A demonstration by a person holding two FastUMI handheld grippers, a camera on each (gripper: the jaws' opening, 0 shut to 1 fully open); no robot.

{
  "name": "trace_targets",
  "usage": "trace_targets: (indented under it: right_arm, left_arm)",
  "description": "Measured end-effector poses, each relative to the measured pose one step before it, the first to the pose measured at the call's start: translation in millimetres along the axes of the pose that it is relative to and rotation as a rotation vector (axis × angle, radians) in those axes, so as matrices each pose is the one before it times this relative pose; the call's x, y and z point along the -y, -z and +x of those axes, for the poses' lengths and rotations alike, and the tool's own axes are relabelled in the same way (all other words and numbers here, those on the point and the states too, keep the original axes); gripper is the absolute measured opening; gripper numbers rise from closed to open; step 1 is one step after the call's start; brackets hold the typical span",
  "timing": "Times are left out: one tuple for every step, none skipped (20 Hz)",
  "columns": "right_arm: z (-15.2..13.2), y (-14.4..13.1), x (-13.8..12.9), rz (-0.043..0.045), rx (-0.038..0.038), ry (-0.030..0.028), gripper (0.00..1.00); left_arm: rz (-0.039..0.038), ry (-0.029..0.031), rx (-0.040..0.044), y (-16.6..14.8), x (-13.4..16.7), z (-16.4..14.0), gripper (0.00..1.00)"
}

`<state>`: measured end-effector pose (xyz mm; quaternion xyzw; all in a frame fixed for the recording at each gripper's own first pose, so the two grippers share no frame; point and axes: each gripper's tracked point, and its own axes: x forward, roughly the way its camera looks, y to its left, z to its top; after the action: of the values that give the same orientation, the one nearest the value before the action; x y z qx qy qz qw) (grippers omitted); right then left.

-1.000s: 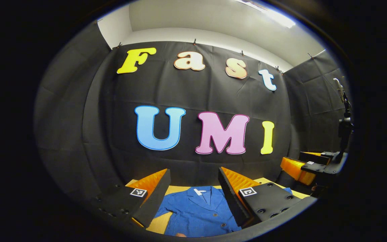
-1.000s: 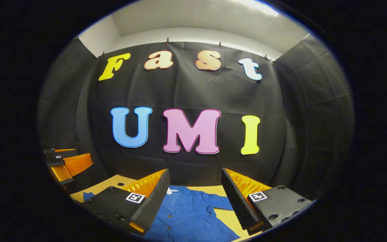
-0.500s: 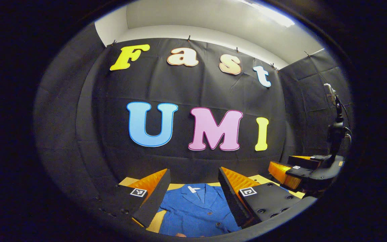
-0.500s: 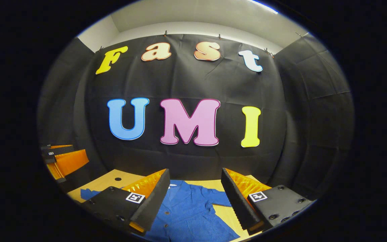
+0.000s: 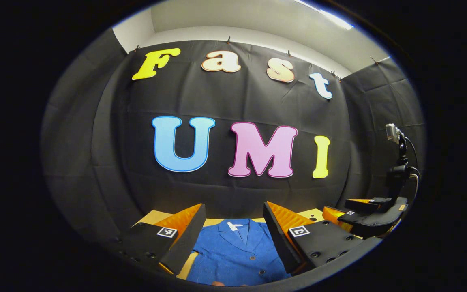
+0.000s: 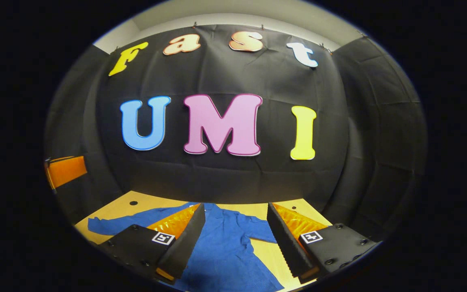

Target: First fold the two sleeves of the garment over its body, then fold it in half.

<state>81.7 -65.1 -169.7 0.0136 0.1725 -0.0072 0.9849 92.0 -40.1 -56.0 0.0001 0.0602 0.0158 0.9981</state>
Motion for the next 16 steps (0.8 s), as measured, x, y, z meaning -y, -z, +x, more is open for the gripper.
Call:
trace_targets:
  right_arm:
    - [7.89,8.94,11.93,0.0173,-0.02418,0.01751,0.96]
    - [9.92,6.7,12.87,0.01388,-0.01578,0.02097,0.96]
    - [8.81,7.6,13.43,0.01076,-0.01512,0.02386,0.96]
    - [10.58,7.61,13.64,0.01018,-0.02012,0.0226,0.96]
    - [10.63,8.18,14.04,0.01069,-0.02228,0.02583,0.96]
    - [10.73,8.32,14.76,0.011,-0.02615,0.02784,0.96]
    - [10.2,8.15,13.91,0.00815,-0.02225,0.02694,0.96]
    - [11.45,7.73,17.05,0.00744,-0.01953,0.03338,0.96]
    - [10.08,6.87,18.06,0.01782,-0.01061,0.03258,0.96]
    - [11.67,4.64,13.85,0.01903,-0.00811,0.02537,0.96]
    - [12.15,9.52,17.37,0.00998,-0.02064,0.03382,0.96]
    - [8.99,6.94,14.55,0.00919,-0.02036,0.02789,0.96]
    - [9.58,6.49,15.72,0.01265,-0.02385,0.03499,0.97]
    - [13.04,8.97,14.91,0.01463,-0.02844,0.03191,0.97]
    - [14.62,9.22,16.03,0.01988,-0.03274,0.03133,0.97]
    - [15.36,10.59,22.68,0.01952,-0.04288,0.04431,0.97]
  left_arm:
    - [-0.00051,-0.00651,-0.00448,1.44,2.66,5.65,0.82]
    - [0.00106,-0.00607,-0.00417,0.89,3.04,5.06,0.82]
    - [0.00356,-0.00395,-0.00581,2.18,3.07,6.29,0.82]
    - [0.0062,-0.00216,-0.00681,1.63,4.2,5.37,0.82]
    - [0.00793,-0.00054,-0.00706,2.02,4.15,4.39,0.82]
    - [0.00925,0.00058,-0.00728,1.62,4.22,4.66,0.82]
    - [0.00949,0.00102,-0.00874,1.96,3.05,5.9,0.82]
    - [0.0087,0.00435,-0.00983,1.82,4.97,4.22,0.82]
    - [0.00809,0.00669,-0.0114,2.46,5.11,4.67,0.82]
    - [0.00903,0.00663,-0.01237,1.55,4.52,4.58,0.82]
    - [0.00811,0.00737,-0.01223,3.15,4.49,5.12,0.82]
    - [0.00551,0.01585,-0.01585,1.77,6.89,3.66,0.82]
    - [0.00476,0.01931,-0.01488,2.8,8.31,3.69,0.82]
    - [0.00437,0.01345,-0.01379,1.61,6.84,3.47,0.82]
    - [0.00346,0.01147,-0.01101,2.38,5.56,2.37,0.82]
    - [0.00354,0.01346,-0.02042,4.89,7.68,5.36,0.82]
